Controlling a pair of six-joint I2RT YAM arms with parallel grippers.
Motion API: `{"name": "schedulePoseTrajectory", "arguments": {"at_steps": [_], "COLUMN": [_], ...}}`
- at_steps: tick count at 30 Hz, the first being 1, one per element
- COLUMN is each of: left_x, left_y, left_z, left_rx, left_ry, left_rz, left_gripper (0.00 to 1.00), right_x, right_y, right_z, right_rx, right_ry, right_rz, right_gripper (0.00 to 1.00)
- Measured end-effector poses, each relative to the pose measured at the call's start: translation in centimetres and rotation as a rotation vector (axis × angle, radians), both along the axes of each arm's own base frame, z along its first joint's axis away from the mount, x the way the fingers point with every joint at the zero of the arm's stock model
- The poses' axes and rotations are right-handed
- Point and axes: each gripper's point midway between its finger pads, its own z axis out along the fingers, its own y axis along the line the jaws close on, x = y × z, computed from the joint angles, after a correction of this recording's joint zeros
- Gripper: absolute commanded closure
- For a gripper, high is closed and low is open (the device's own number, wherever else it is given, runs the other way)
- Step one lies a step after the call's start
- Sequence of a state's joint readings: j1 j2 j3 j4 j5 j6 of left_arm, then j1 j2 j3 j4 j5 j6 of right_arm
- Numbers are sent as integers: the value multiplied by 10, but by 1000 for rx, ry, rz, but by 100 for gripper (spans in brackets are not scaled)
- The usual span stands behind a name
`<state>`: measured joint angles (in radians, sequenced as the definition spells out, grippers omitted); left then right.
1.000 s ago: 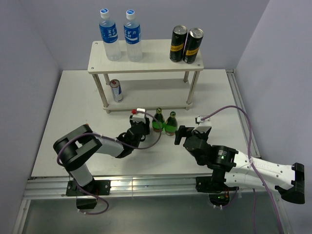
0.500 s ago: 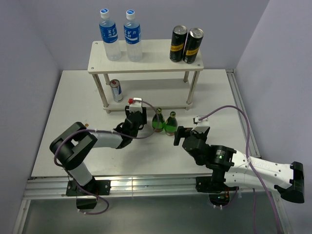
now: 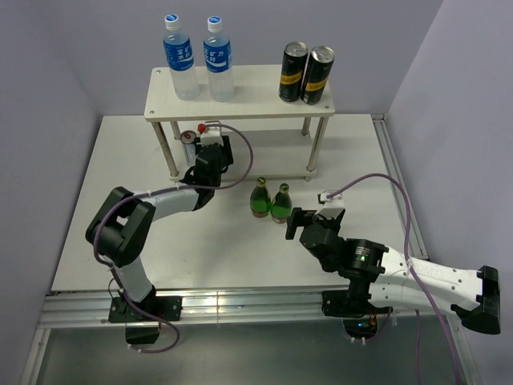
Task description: Place and organize the beverage onto the shelf
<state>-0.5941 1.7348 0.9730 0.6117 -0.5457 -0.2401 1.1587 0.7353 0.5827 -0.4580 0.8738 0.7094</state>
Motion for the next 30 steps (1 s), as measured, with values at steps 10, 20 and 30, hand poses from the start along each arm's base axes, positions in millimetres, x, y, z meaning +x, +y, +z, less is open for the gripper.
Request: {"name": "schedulePoseTrajectory", "arguments": {"at_steps": [10, 20, 30], "left_x": [43, 46, 28], "left_y": [13, 11, 14], "left_z": [-28, -29, -37], "left_rx": [44, 39, 50], "left_ry": [47, 46, 77], "left_rz": [56, 45, 13], "left_gripper": [80, 1, 1], "right_x": [0, 0, 0], "right_y": [0, 0, 0], "right_z": [0, 0, -3], "right_rx": [0, 1, -11], "right_ry": [0, 1, 7], "right_rz": [0, -2, -5], "right_gripper": [3, 2, 2]}}
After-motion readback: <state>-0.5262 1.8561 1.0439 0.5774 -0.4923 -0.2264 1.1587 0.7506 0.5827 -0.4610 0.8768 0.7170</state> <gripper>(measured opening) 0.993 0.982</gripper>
